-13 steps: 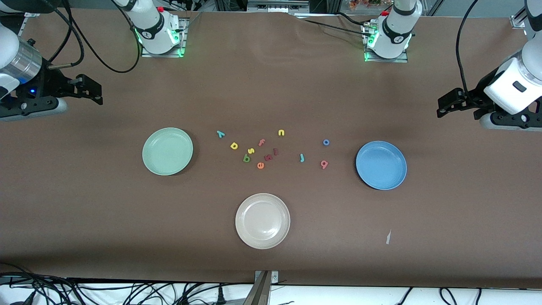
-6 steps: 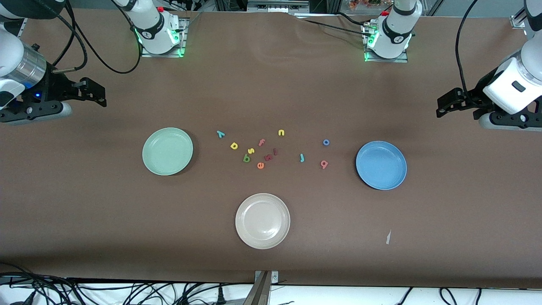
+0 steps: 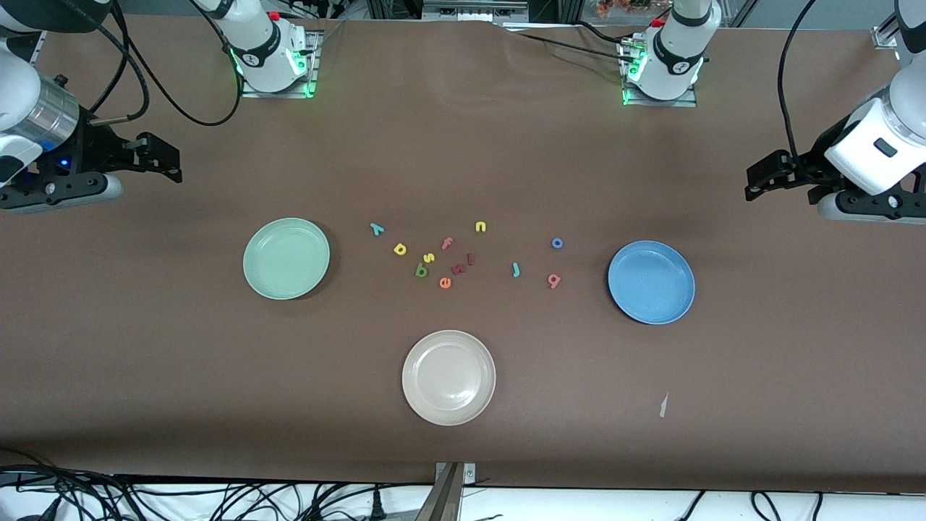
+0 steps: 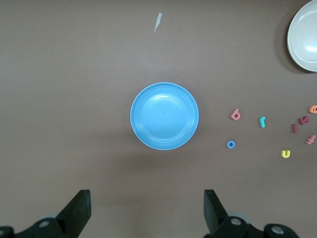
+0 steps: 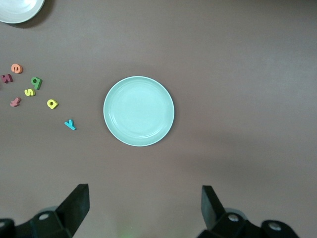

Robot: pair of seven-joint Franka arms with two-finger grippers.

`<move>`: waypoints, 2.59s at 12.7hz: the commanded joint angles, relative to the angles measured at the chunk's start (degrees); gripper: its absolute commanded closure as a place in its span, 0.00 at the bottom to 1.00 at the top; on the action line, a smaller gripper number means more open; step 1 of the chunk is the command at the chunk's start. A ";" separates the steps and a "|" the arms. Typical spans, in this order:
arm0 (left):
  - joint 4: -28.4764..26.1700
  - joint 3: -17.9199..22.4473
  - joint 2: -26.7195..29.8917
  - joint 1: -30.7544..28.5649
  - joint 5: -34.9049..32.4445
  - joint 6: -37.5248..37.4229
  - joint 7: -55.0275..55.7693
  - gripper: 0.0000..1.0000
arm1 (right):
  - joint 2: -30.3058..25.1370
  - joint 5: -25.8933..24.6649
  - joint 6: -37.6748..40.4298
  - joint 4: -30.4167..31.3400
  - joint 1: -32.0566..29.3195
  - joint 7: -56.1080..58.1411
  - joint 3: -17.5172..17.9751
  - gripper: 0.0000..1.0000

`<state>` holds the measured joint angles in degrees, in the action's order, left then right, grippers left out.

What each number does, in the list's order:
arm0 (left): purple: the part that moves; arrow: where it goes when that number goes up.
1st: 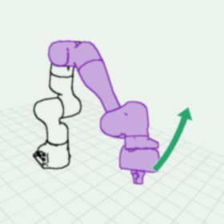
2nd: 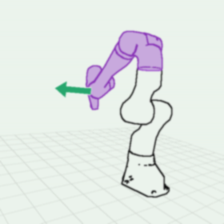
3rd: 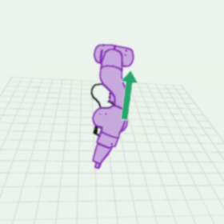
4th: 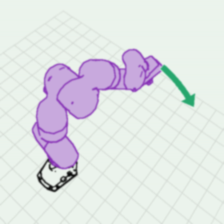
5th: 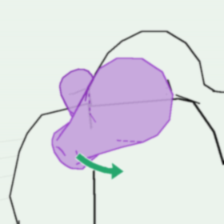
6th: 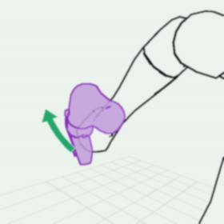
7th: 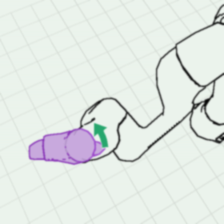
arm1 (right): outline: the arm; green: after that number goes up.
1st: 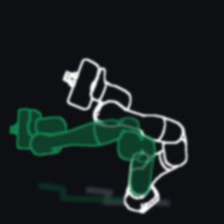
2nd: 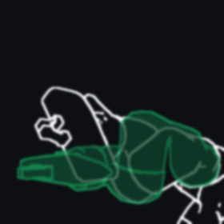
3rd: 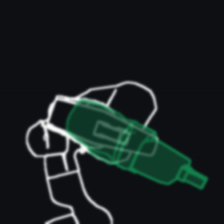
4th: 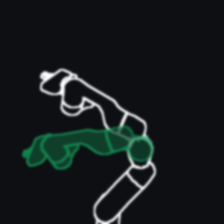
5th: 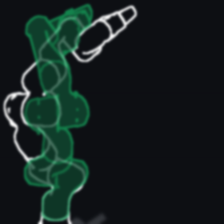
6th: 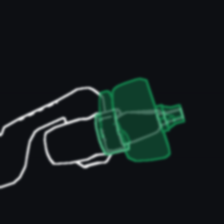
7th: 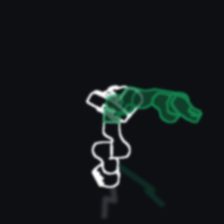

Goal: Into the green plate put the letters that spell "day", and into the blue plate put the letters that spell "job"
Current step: 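Reach the left gripper to the red letter b and grasp it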

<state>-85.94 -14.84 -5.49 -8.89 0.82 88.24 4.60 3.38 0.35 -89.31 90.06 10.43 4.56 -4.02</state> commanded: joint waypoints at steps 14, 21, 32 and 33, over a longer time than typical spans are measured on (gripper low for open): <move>0.06 -0.28 -9.34 5.18 0.24 -2.55 0.24 0.00 | 0.58 0.97 0.54 -1.73 0.11 -0.34 -0.02 0.00; 0.33 -0.19 -23.24 16.71 0.06 15.70 0.94 0.00 | 0.84 -0.09 0.54 -1.56 0.38 0.10 0.07 0.00; -18.47 -0.10 -30.01 22.95 -20.71 50.71 1.11 0.00 | 8.99 3.59 0.19 -4.78 3.35 -0.24 0.07 0.00; -18.48 -0.19 -30.72 22.69 -22.08 50.88 2.25 0.00 | 11.45 4.91 0.71 -7.68 4.67 -2.25 0.07 0.00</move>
<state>-103.81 -14.95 -35.67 14.12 -16.73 138.12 6.02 10.01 2.79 -89.88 88.76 13.13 4.59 -3.79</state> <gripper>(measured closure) 0.000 0.000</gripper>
